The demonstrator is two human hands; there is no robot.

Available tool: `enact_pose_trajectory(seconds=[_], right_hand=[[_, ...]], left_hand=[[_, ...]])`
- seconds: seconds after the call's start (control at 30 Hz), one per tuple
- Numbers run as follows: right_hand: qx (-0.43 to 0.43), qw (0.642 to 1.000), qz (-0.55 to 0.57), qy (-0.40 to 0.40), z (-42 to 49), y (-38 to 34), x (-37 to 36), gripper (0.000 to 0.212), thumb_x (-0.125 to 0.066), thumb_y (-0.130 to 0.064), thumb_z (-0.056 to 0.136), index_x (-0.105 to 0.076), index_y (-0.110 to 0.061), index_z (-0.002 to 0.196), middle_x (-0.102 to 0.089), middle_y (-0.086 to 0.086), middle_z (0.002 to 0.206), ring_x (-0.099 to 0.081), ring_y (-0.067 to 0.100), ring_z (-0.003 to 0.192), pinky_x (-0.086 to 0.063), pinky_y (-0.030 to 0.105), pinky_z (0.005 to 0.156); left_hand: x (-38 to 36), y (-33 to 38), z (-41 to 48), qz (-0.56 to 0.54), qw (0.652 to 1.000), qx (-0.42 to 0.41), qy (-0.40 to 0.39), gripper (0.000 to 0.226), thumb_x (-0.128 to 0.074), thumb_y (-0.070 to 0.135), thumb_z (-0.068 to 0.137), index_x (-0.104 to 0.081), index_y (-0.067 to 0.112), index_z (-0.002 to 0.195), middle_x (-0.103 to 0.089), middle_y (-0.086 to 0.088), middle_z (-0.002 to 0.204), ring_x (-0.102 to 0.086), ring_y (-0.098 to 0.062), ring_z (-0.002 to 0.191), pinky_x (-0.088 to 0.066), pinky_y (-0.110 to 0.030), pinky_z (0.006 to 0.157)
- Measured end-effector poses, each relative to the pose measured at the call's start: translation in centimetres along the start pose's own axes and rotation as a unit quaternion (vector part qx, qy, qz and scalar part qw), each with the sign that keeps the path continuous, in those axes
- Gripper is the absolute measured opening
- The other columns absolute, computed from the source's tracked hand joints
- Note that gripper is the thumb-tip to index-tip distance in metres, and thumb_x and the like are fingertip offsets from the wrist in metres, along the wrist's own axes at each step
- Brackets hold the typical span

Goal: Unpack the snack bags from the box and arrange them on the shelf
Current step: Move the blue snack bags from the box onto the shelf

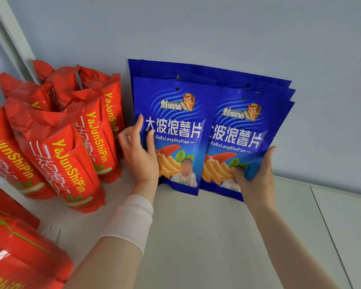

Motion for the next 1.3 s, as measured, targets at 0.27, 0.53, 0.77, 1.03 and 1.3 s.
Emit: enact_pose_trajectory(seconds=[0.27,0.53,0.77,1.03,1.3], right_hand=[[-0.005,0.999,-0.032,-0.007,0.2,0.1,-0.1,0.094,-0.068,-0.017,0.084,-0.001,-0.027,0.149,-0.045,0.001,0.136,-0.044,0.019,0.124,-0.045,0.041,0.094],[0.018,0.995,-0.094,0.039,-1.4,-0.9,0.4,0.096,-0.07,-0.023,0.082,-0.002,-0.014,0.149,-0.027,0.013,0.143,-0.022,0.026,0.132,-0.029,0.041,0.108],[0.196,0.946,-0.259,0.013,-7.6,-2.2,1.6,0.079,-0.076,-0.02,0.074,-0.036,0.0,0.139,-0.034,0.021,0.146,-0.026,0.036,0.134,-0.031,0.051,0.105],[0.339,0.824,-0.364,-0.27,-21.7,-5.4,1.4,0.06,-0.055,-0.025,0.091,-0.034,-0.004,0.142,-0.037,0.014,0.148,-0.027,0.031,0.141,-0.025,0.043,0.111],[0.452,0.722,-0.346,-0.394,-38.6,-10.7,-0.3,0.058,-0.032,-0.034,0.099,-0.01,-0.013,0.149,-0.014,0.003,0.158,-0.006,0.022,0.146,-0.012,0.036,0.116]], left_hand=[[0.0,0.1,0.0,0.021,1.0,-0.003,-0.013,0.039,-0.055,0.022,0.09,-0.057,0.008,0.126,-0.054,-0.021,0.107,-0.054,-0.021,0.1,-0.027,0.007,0.084],[0.7,0.9,-0.5,0.094,0.994,0.031,-0.036,0.047,-0.044,0.03,0.091,-0.05,0.009,0.133,-0.051,-0.019,0.128,-0.05,-0.031,0.12,-0.035,-0.023,0.095],[5.7,4.8,-4.2,0.222,0.963,-0.048,-0.145,0.045,-0.066,0.016,0.081,-0.057,0.004,0.123,-0.055,-0.021,0.128,-0.052,-0.04,0.118,-0.044,-0.047,0.096],[21.3,9.6,-13.3,0.462,0.801,-0.122,-0.361,0.05,-0.064,0.024,0.082,-0.053,0.013,0.13,-0.051,-0.013,0.135,-0.043,-0.03,0.13,-0.035,-0.036,0.105],[43.1,10.7,-19.8,0.598,0.709,0.009,-0.374,0.042,-0.038,0.021,0.097,-0.038,0.012,0.138,-0.039,-0.013,0.143,-0.03,-0.032,0.136,-0.024,-0.042,0.11]])
Point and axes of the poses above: each hand's wrist, its own z-axis towards the middle knuckle, its own x-axis out of the back of the hand, y = z × x, the point moved 2 cm from there along z, towards the middle knuckle
